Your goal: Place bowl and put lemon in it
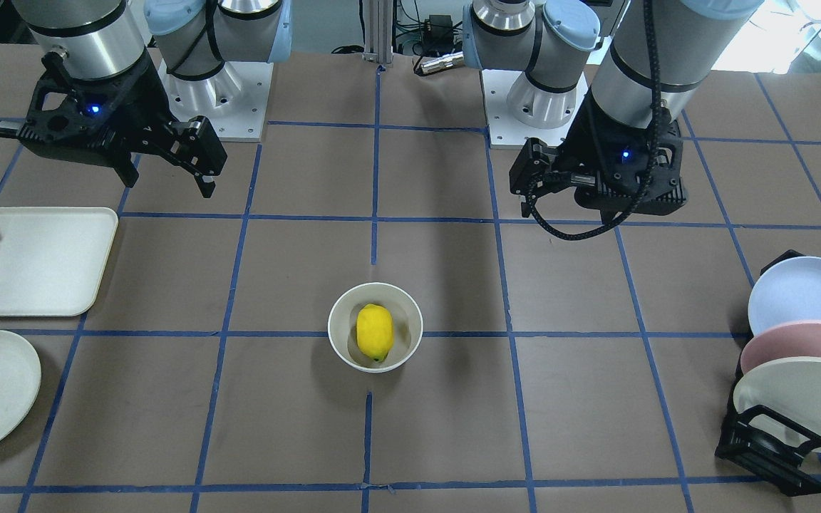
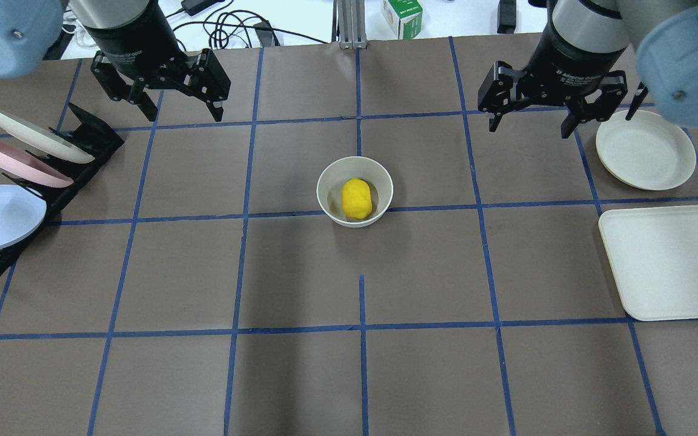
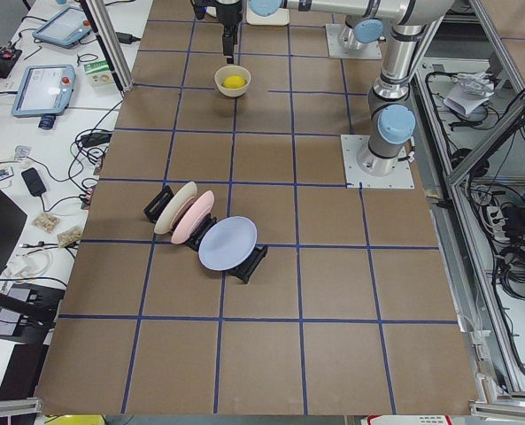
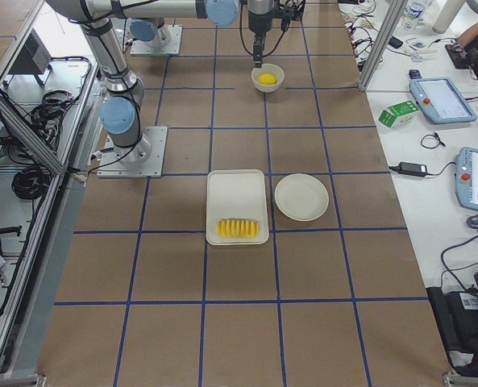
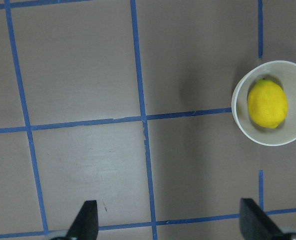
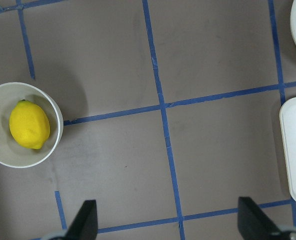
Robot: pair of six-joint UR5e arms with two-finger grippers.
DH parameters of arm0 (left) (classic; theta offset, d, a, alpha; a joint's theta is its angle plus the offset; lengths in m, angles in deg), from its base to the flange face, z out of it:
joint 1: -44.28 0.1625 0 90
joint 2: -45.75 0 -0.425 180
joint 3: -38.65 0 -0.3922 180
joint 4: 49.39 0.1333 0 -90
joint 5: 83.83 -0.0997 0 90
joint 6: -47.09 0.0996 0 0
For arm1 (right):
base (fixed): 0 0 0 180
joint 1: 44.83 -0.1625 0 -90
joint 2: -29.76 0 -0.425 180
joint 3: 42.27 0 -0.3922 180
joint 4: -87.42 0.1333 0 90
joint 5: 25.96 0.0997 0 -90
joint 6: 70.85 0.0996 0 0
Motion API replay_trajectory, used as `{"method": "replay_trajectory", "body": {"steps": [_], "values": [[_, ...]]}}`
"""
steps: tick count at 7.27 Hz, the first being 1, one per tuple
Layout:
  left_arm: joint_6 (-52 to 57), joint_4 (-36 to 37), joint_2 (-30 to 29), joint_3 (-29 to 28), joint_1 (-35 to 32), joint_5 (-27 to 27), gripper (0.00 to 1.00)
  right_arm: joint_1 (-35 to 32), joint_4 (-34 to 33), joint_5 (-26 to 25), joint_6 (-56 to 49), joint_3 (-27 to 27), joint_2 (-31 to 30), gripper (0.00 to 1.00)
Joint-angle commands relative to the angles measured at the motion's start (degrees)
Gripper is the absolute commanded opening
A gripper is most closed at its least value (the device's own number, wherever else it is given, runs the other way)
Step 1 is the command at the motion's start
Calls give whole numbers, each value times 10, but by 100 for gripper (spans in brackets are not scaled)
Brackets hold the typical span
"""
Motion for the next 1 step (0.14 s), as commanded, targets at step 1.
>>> {"method": "replay_trajectory", "body": {"steps": [1], "values": [[1, 12, -7, -2, 3, 1, 100, 0, 2, -1, -1, -3, 11, 100]]}}
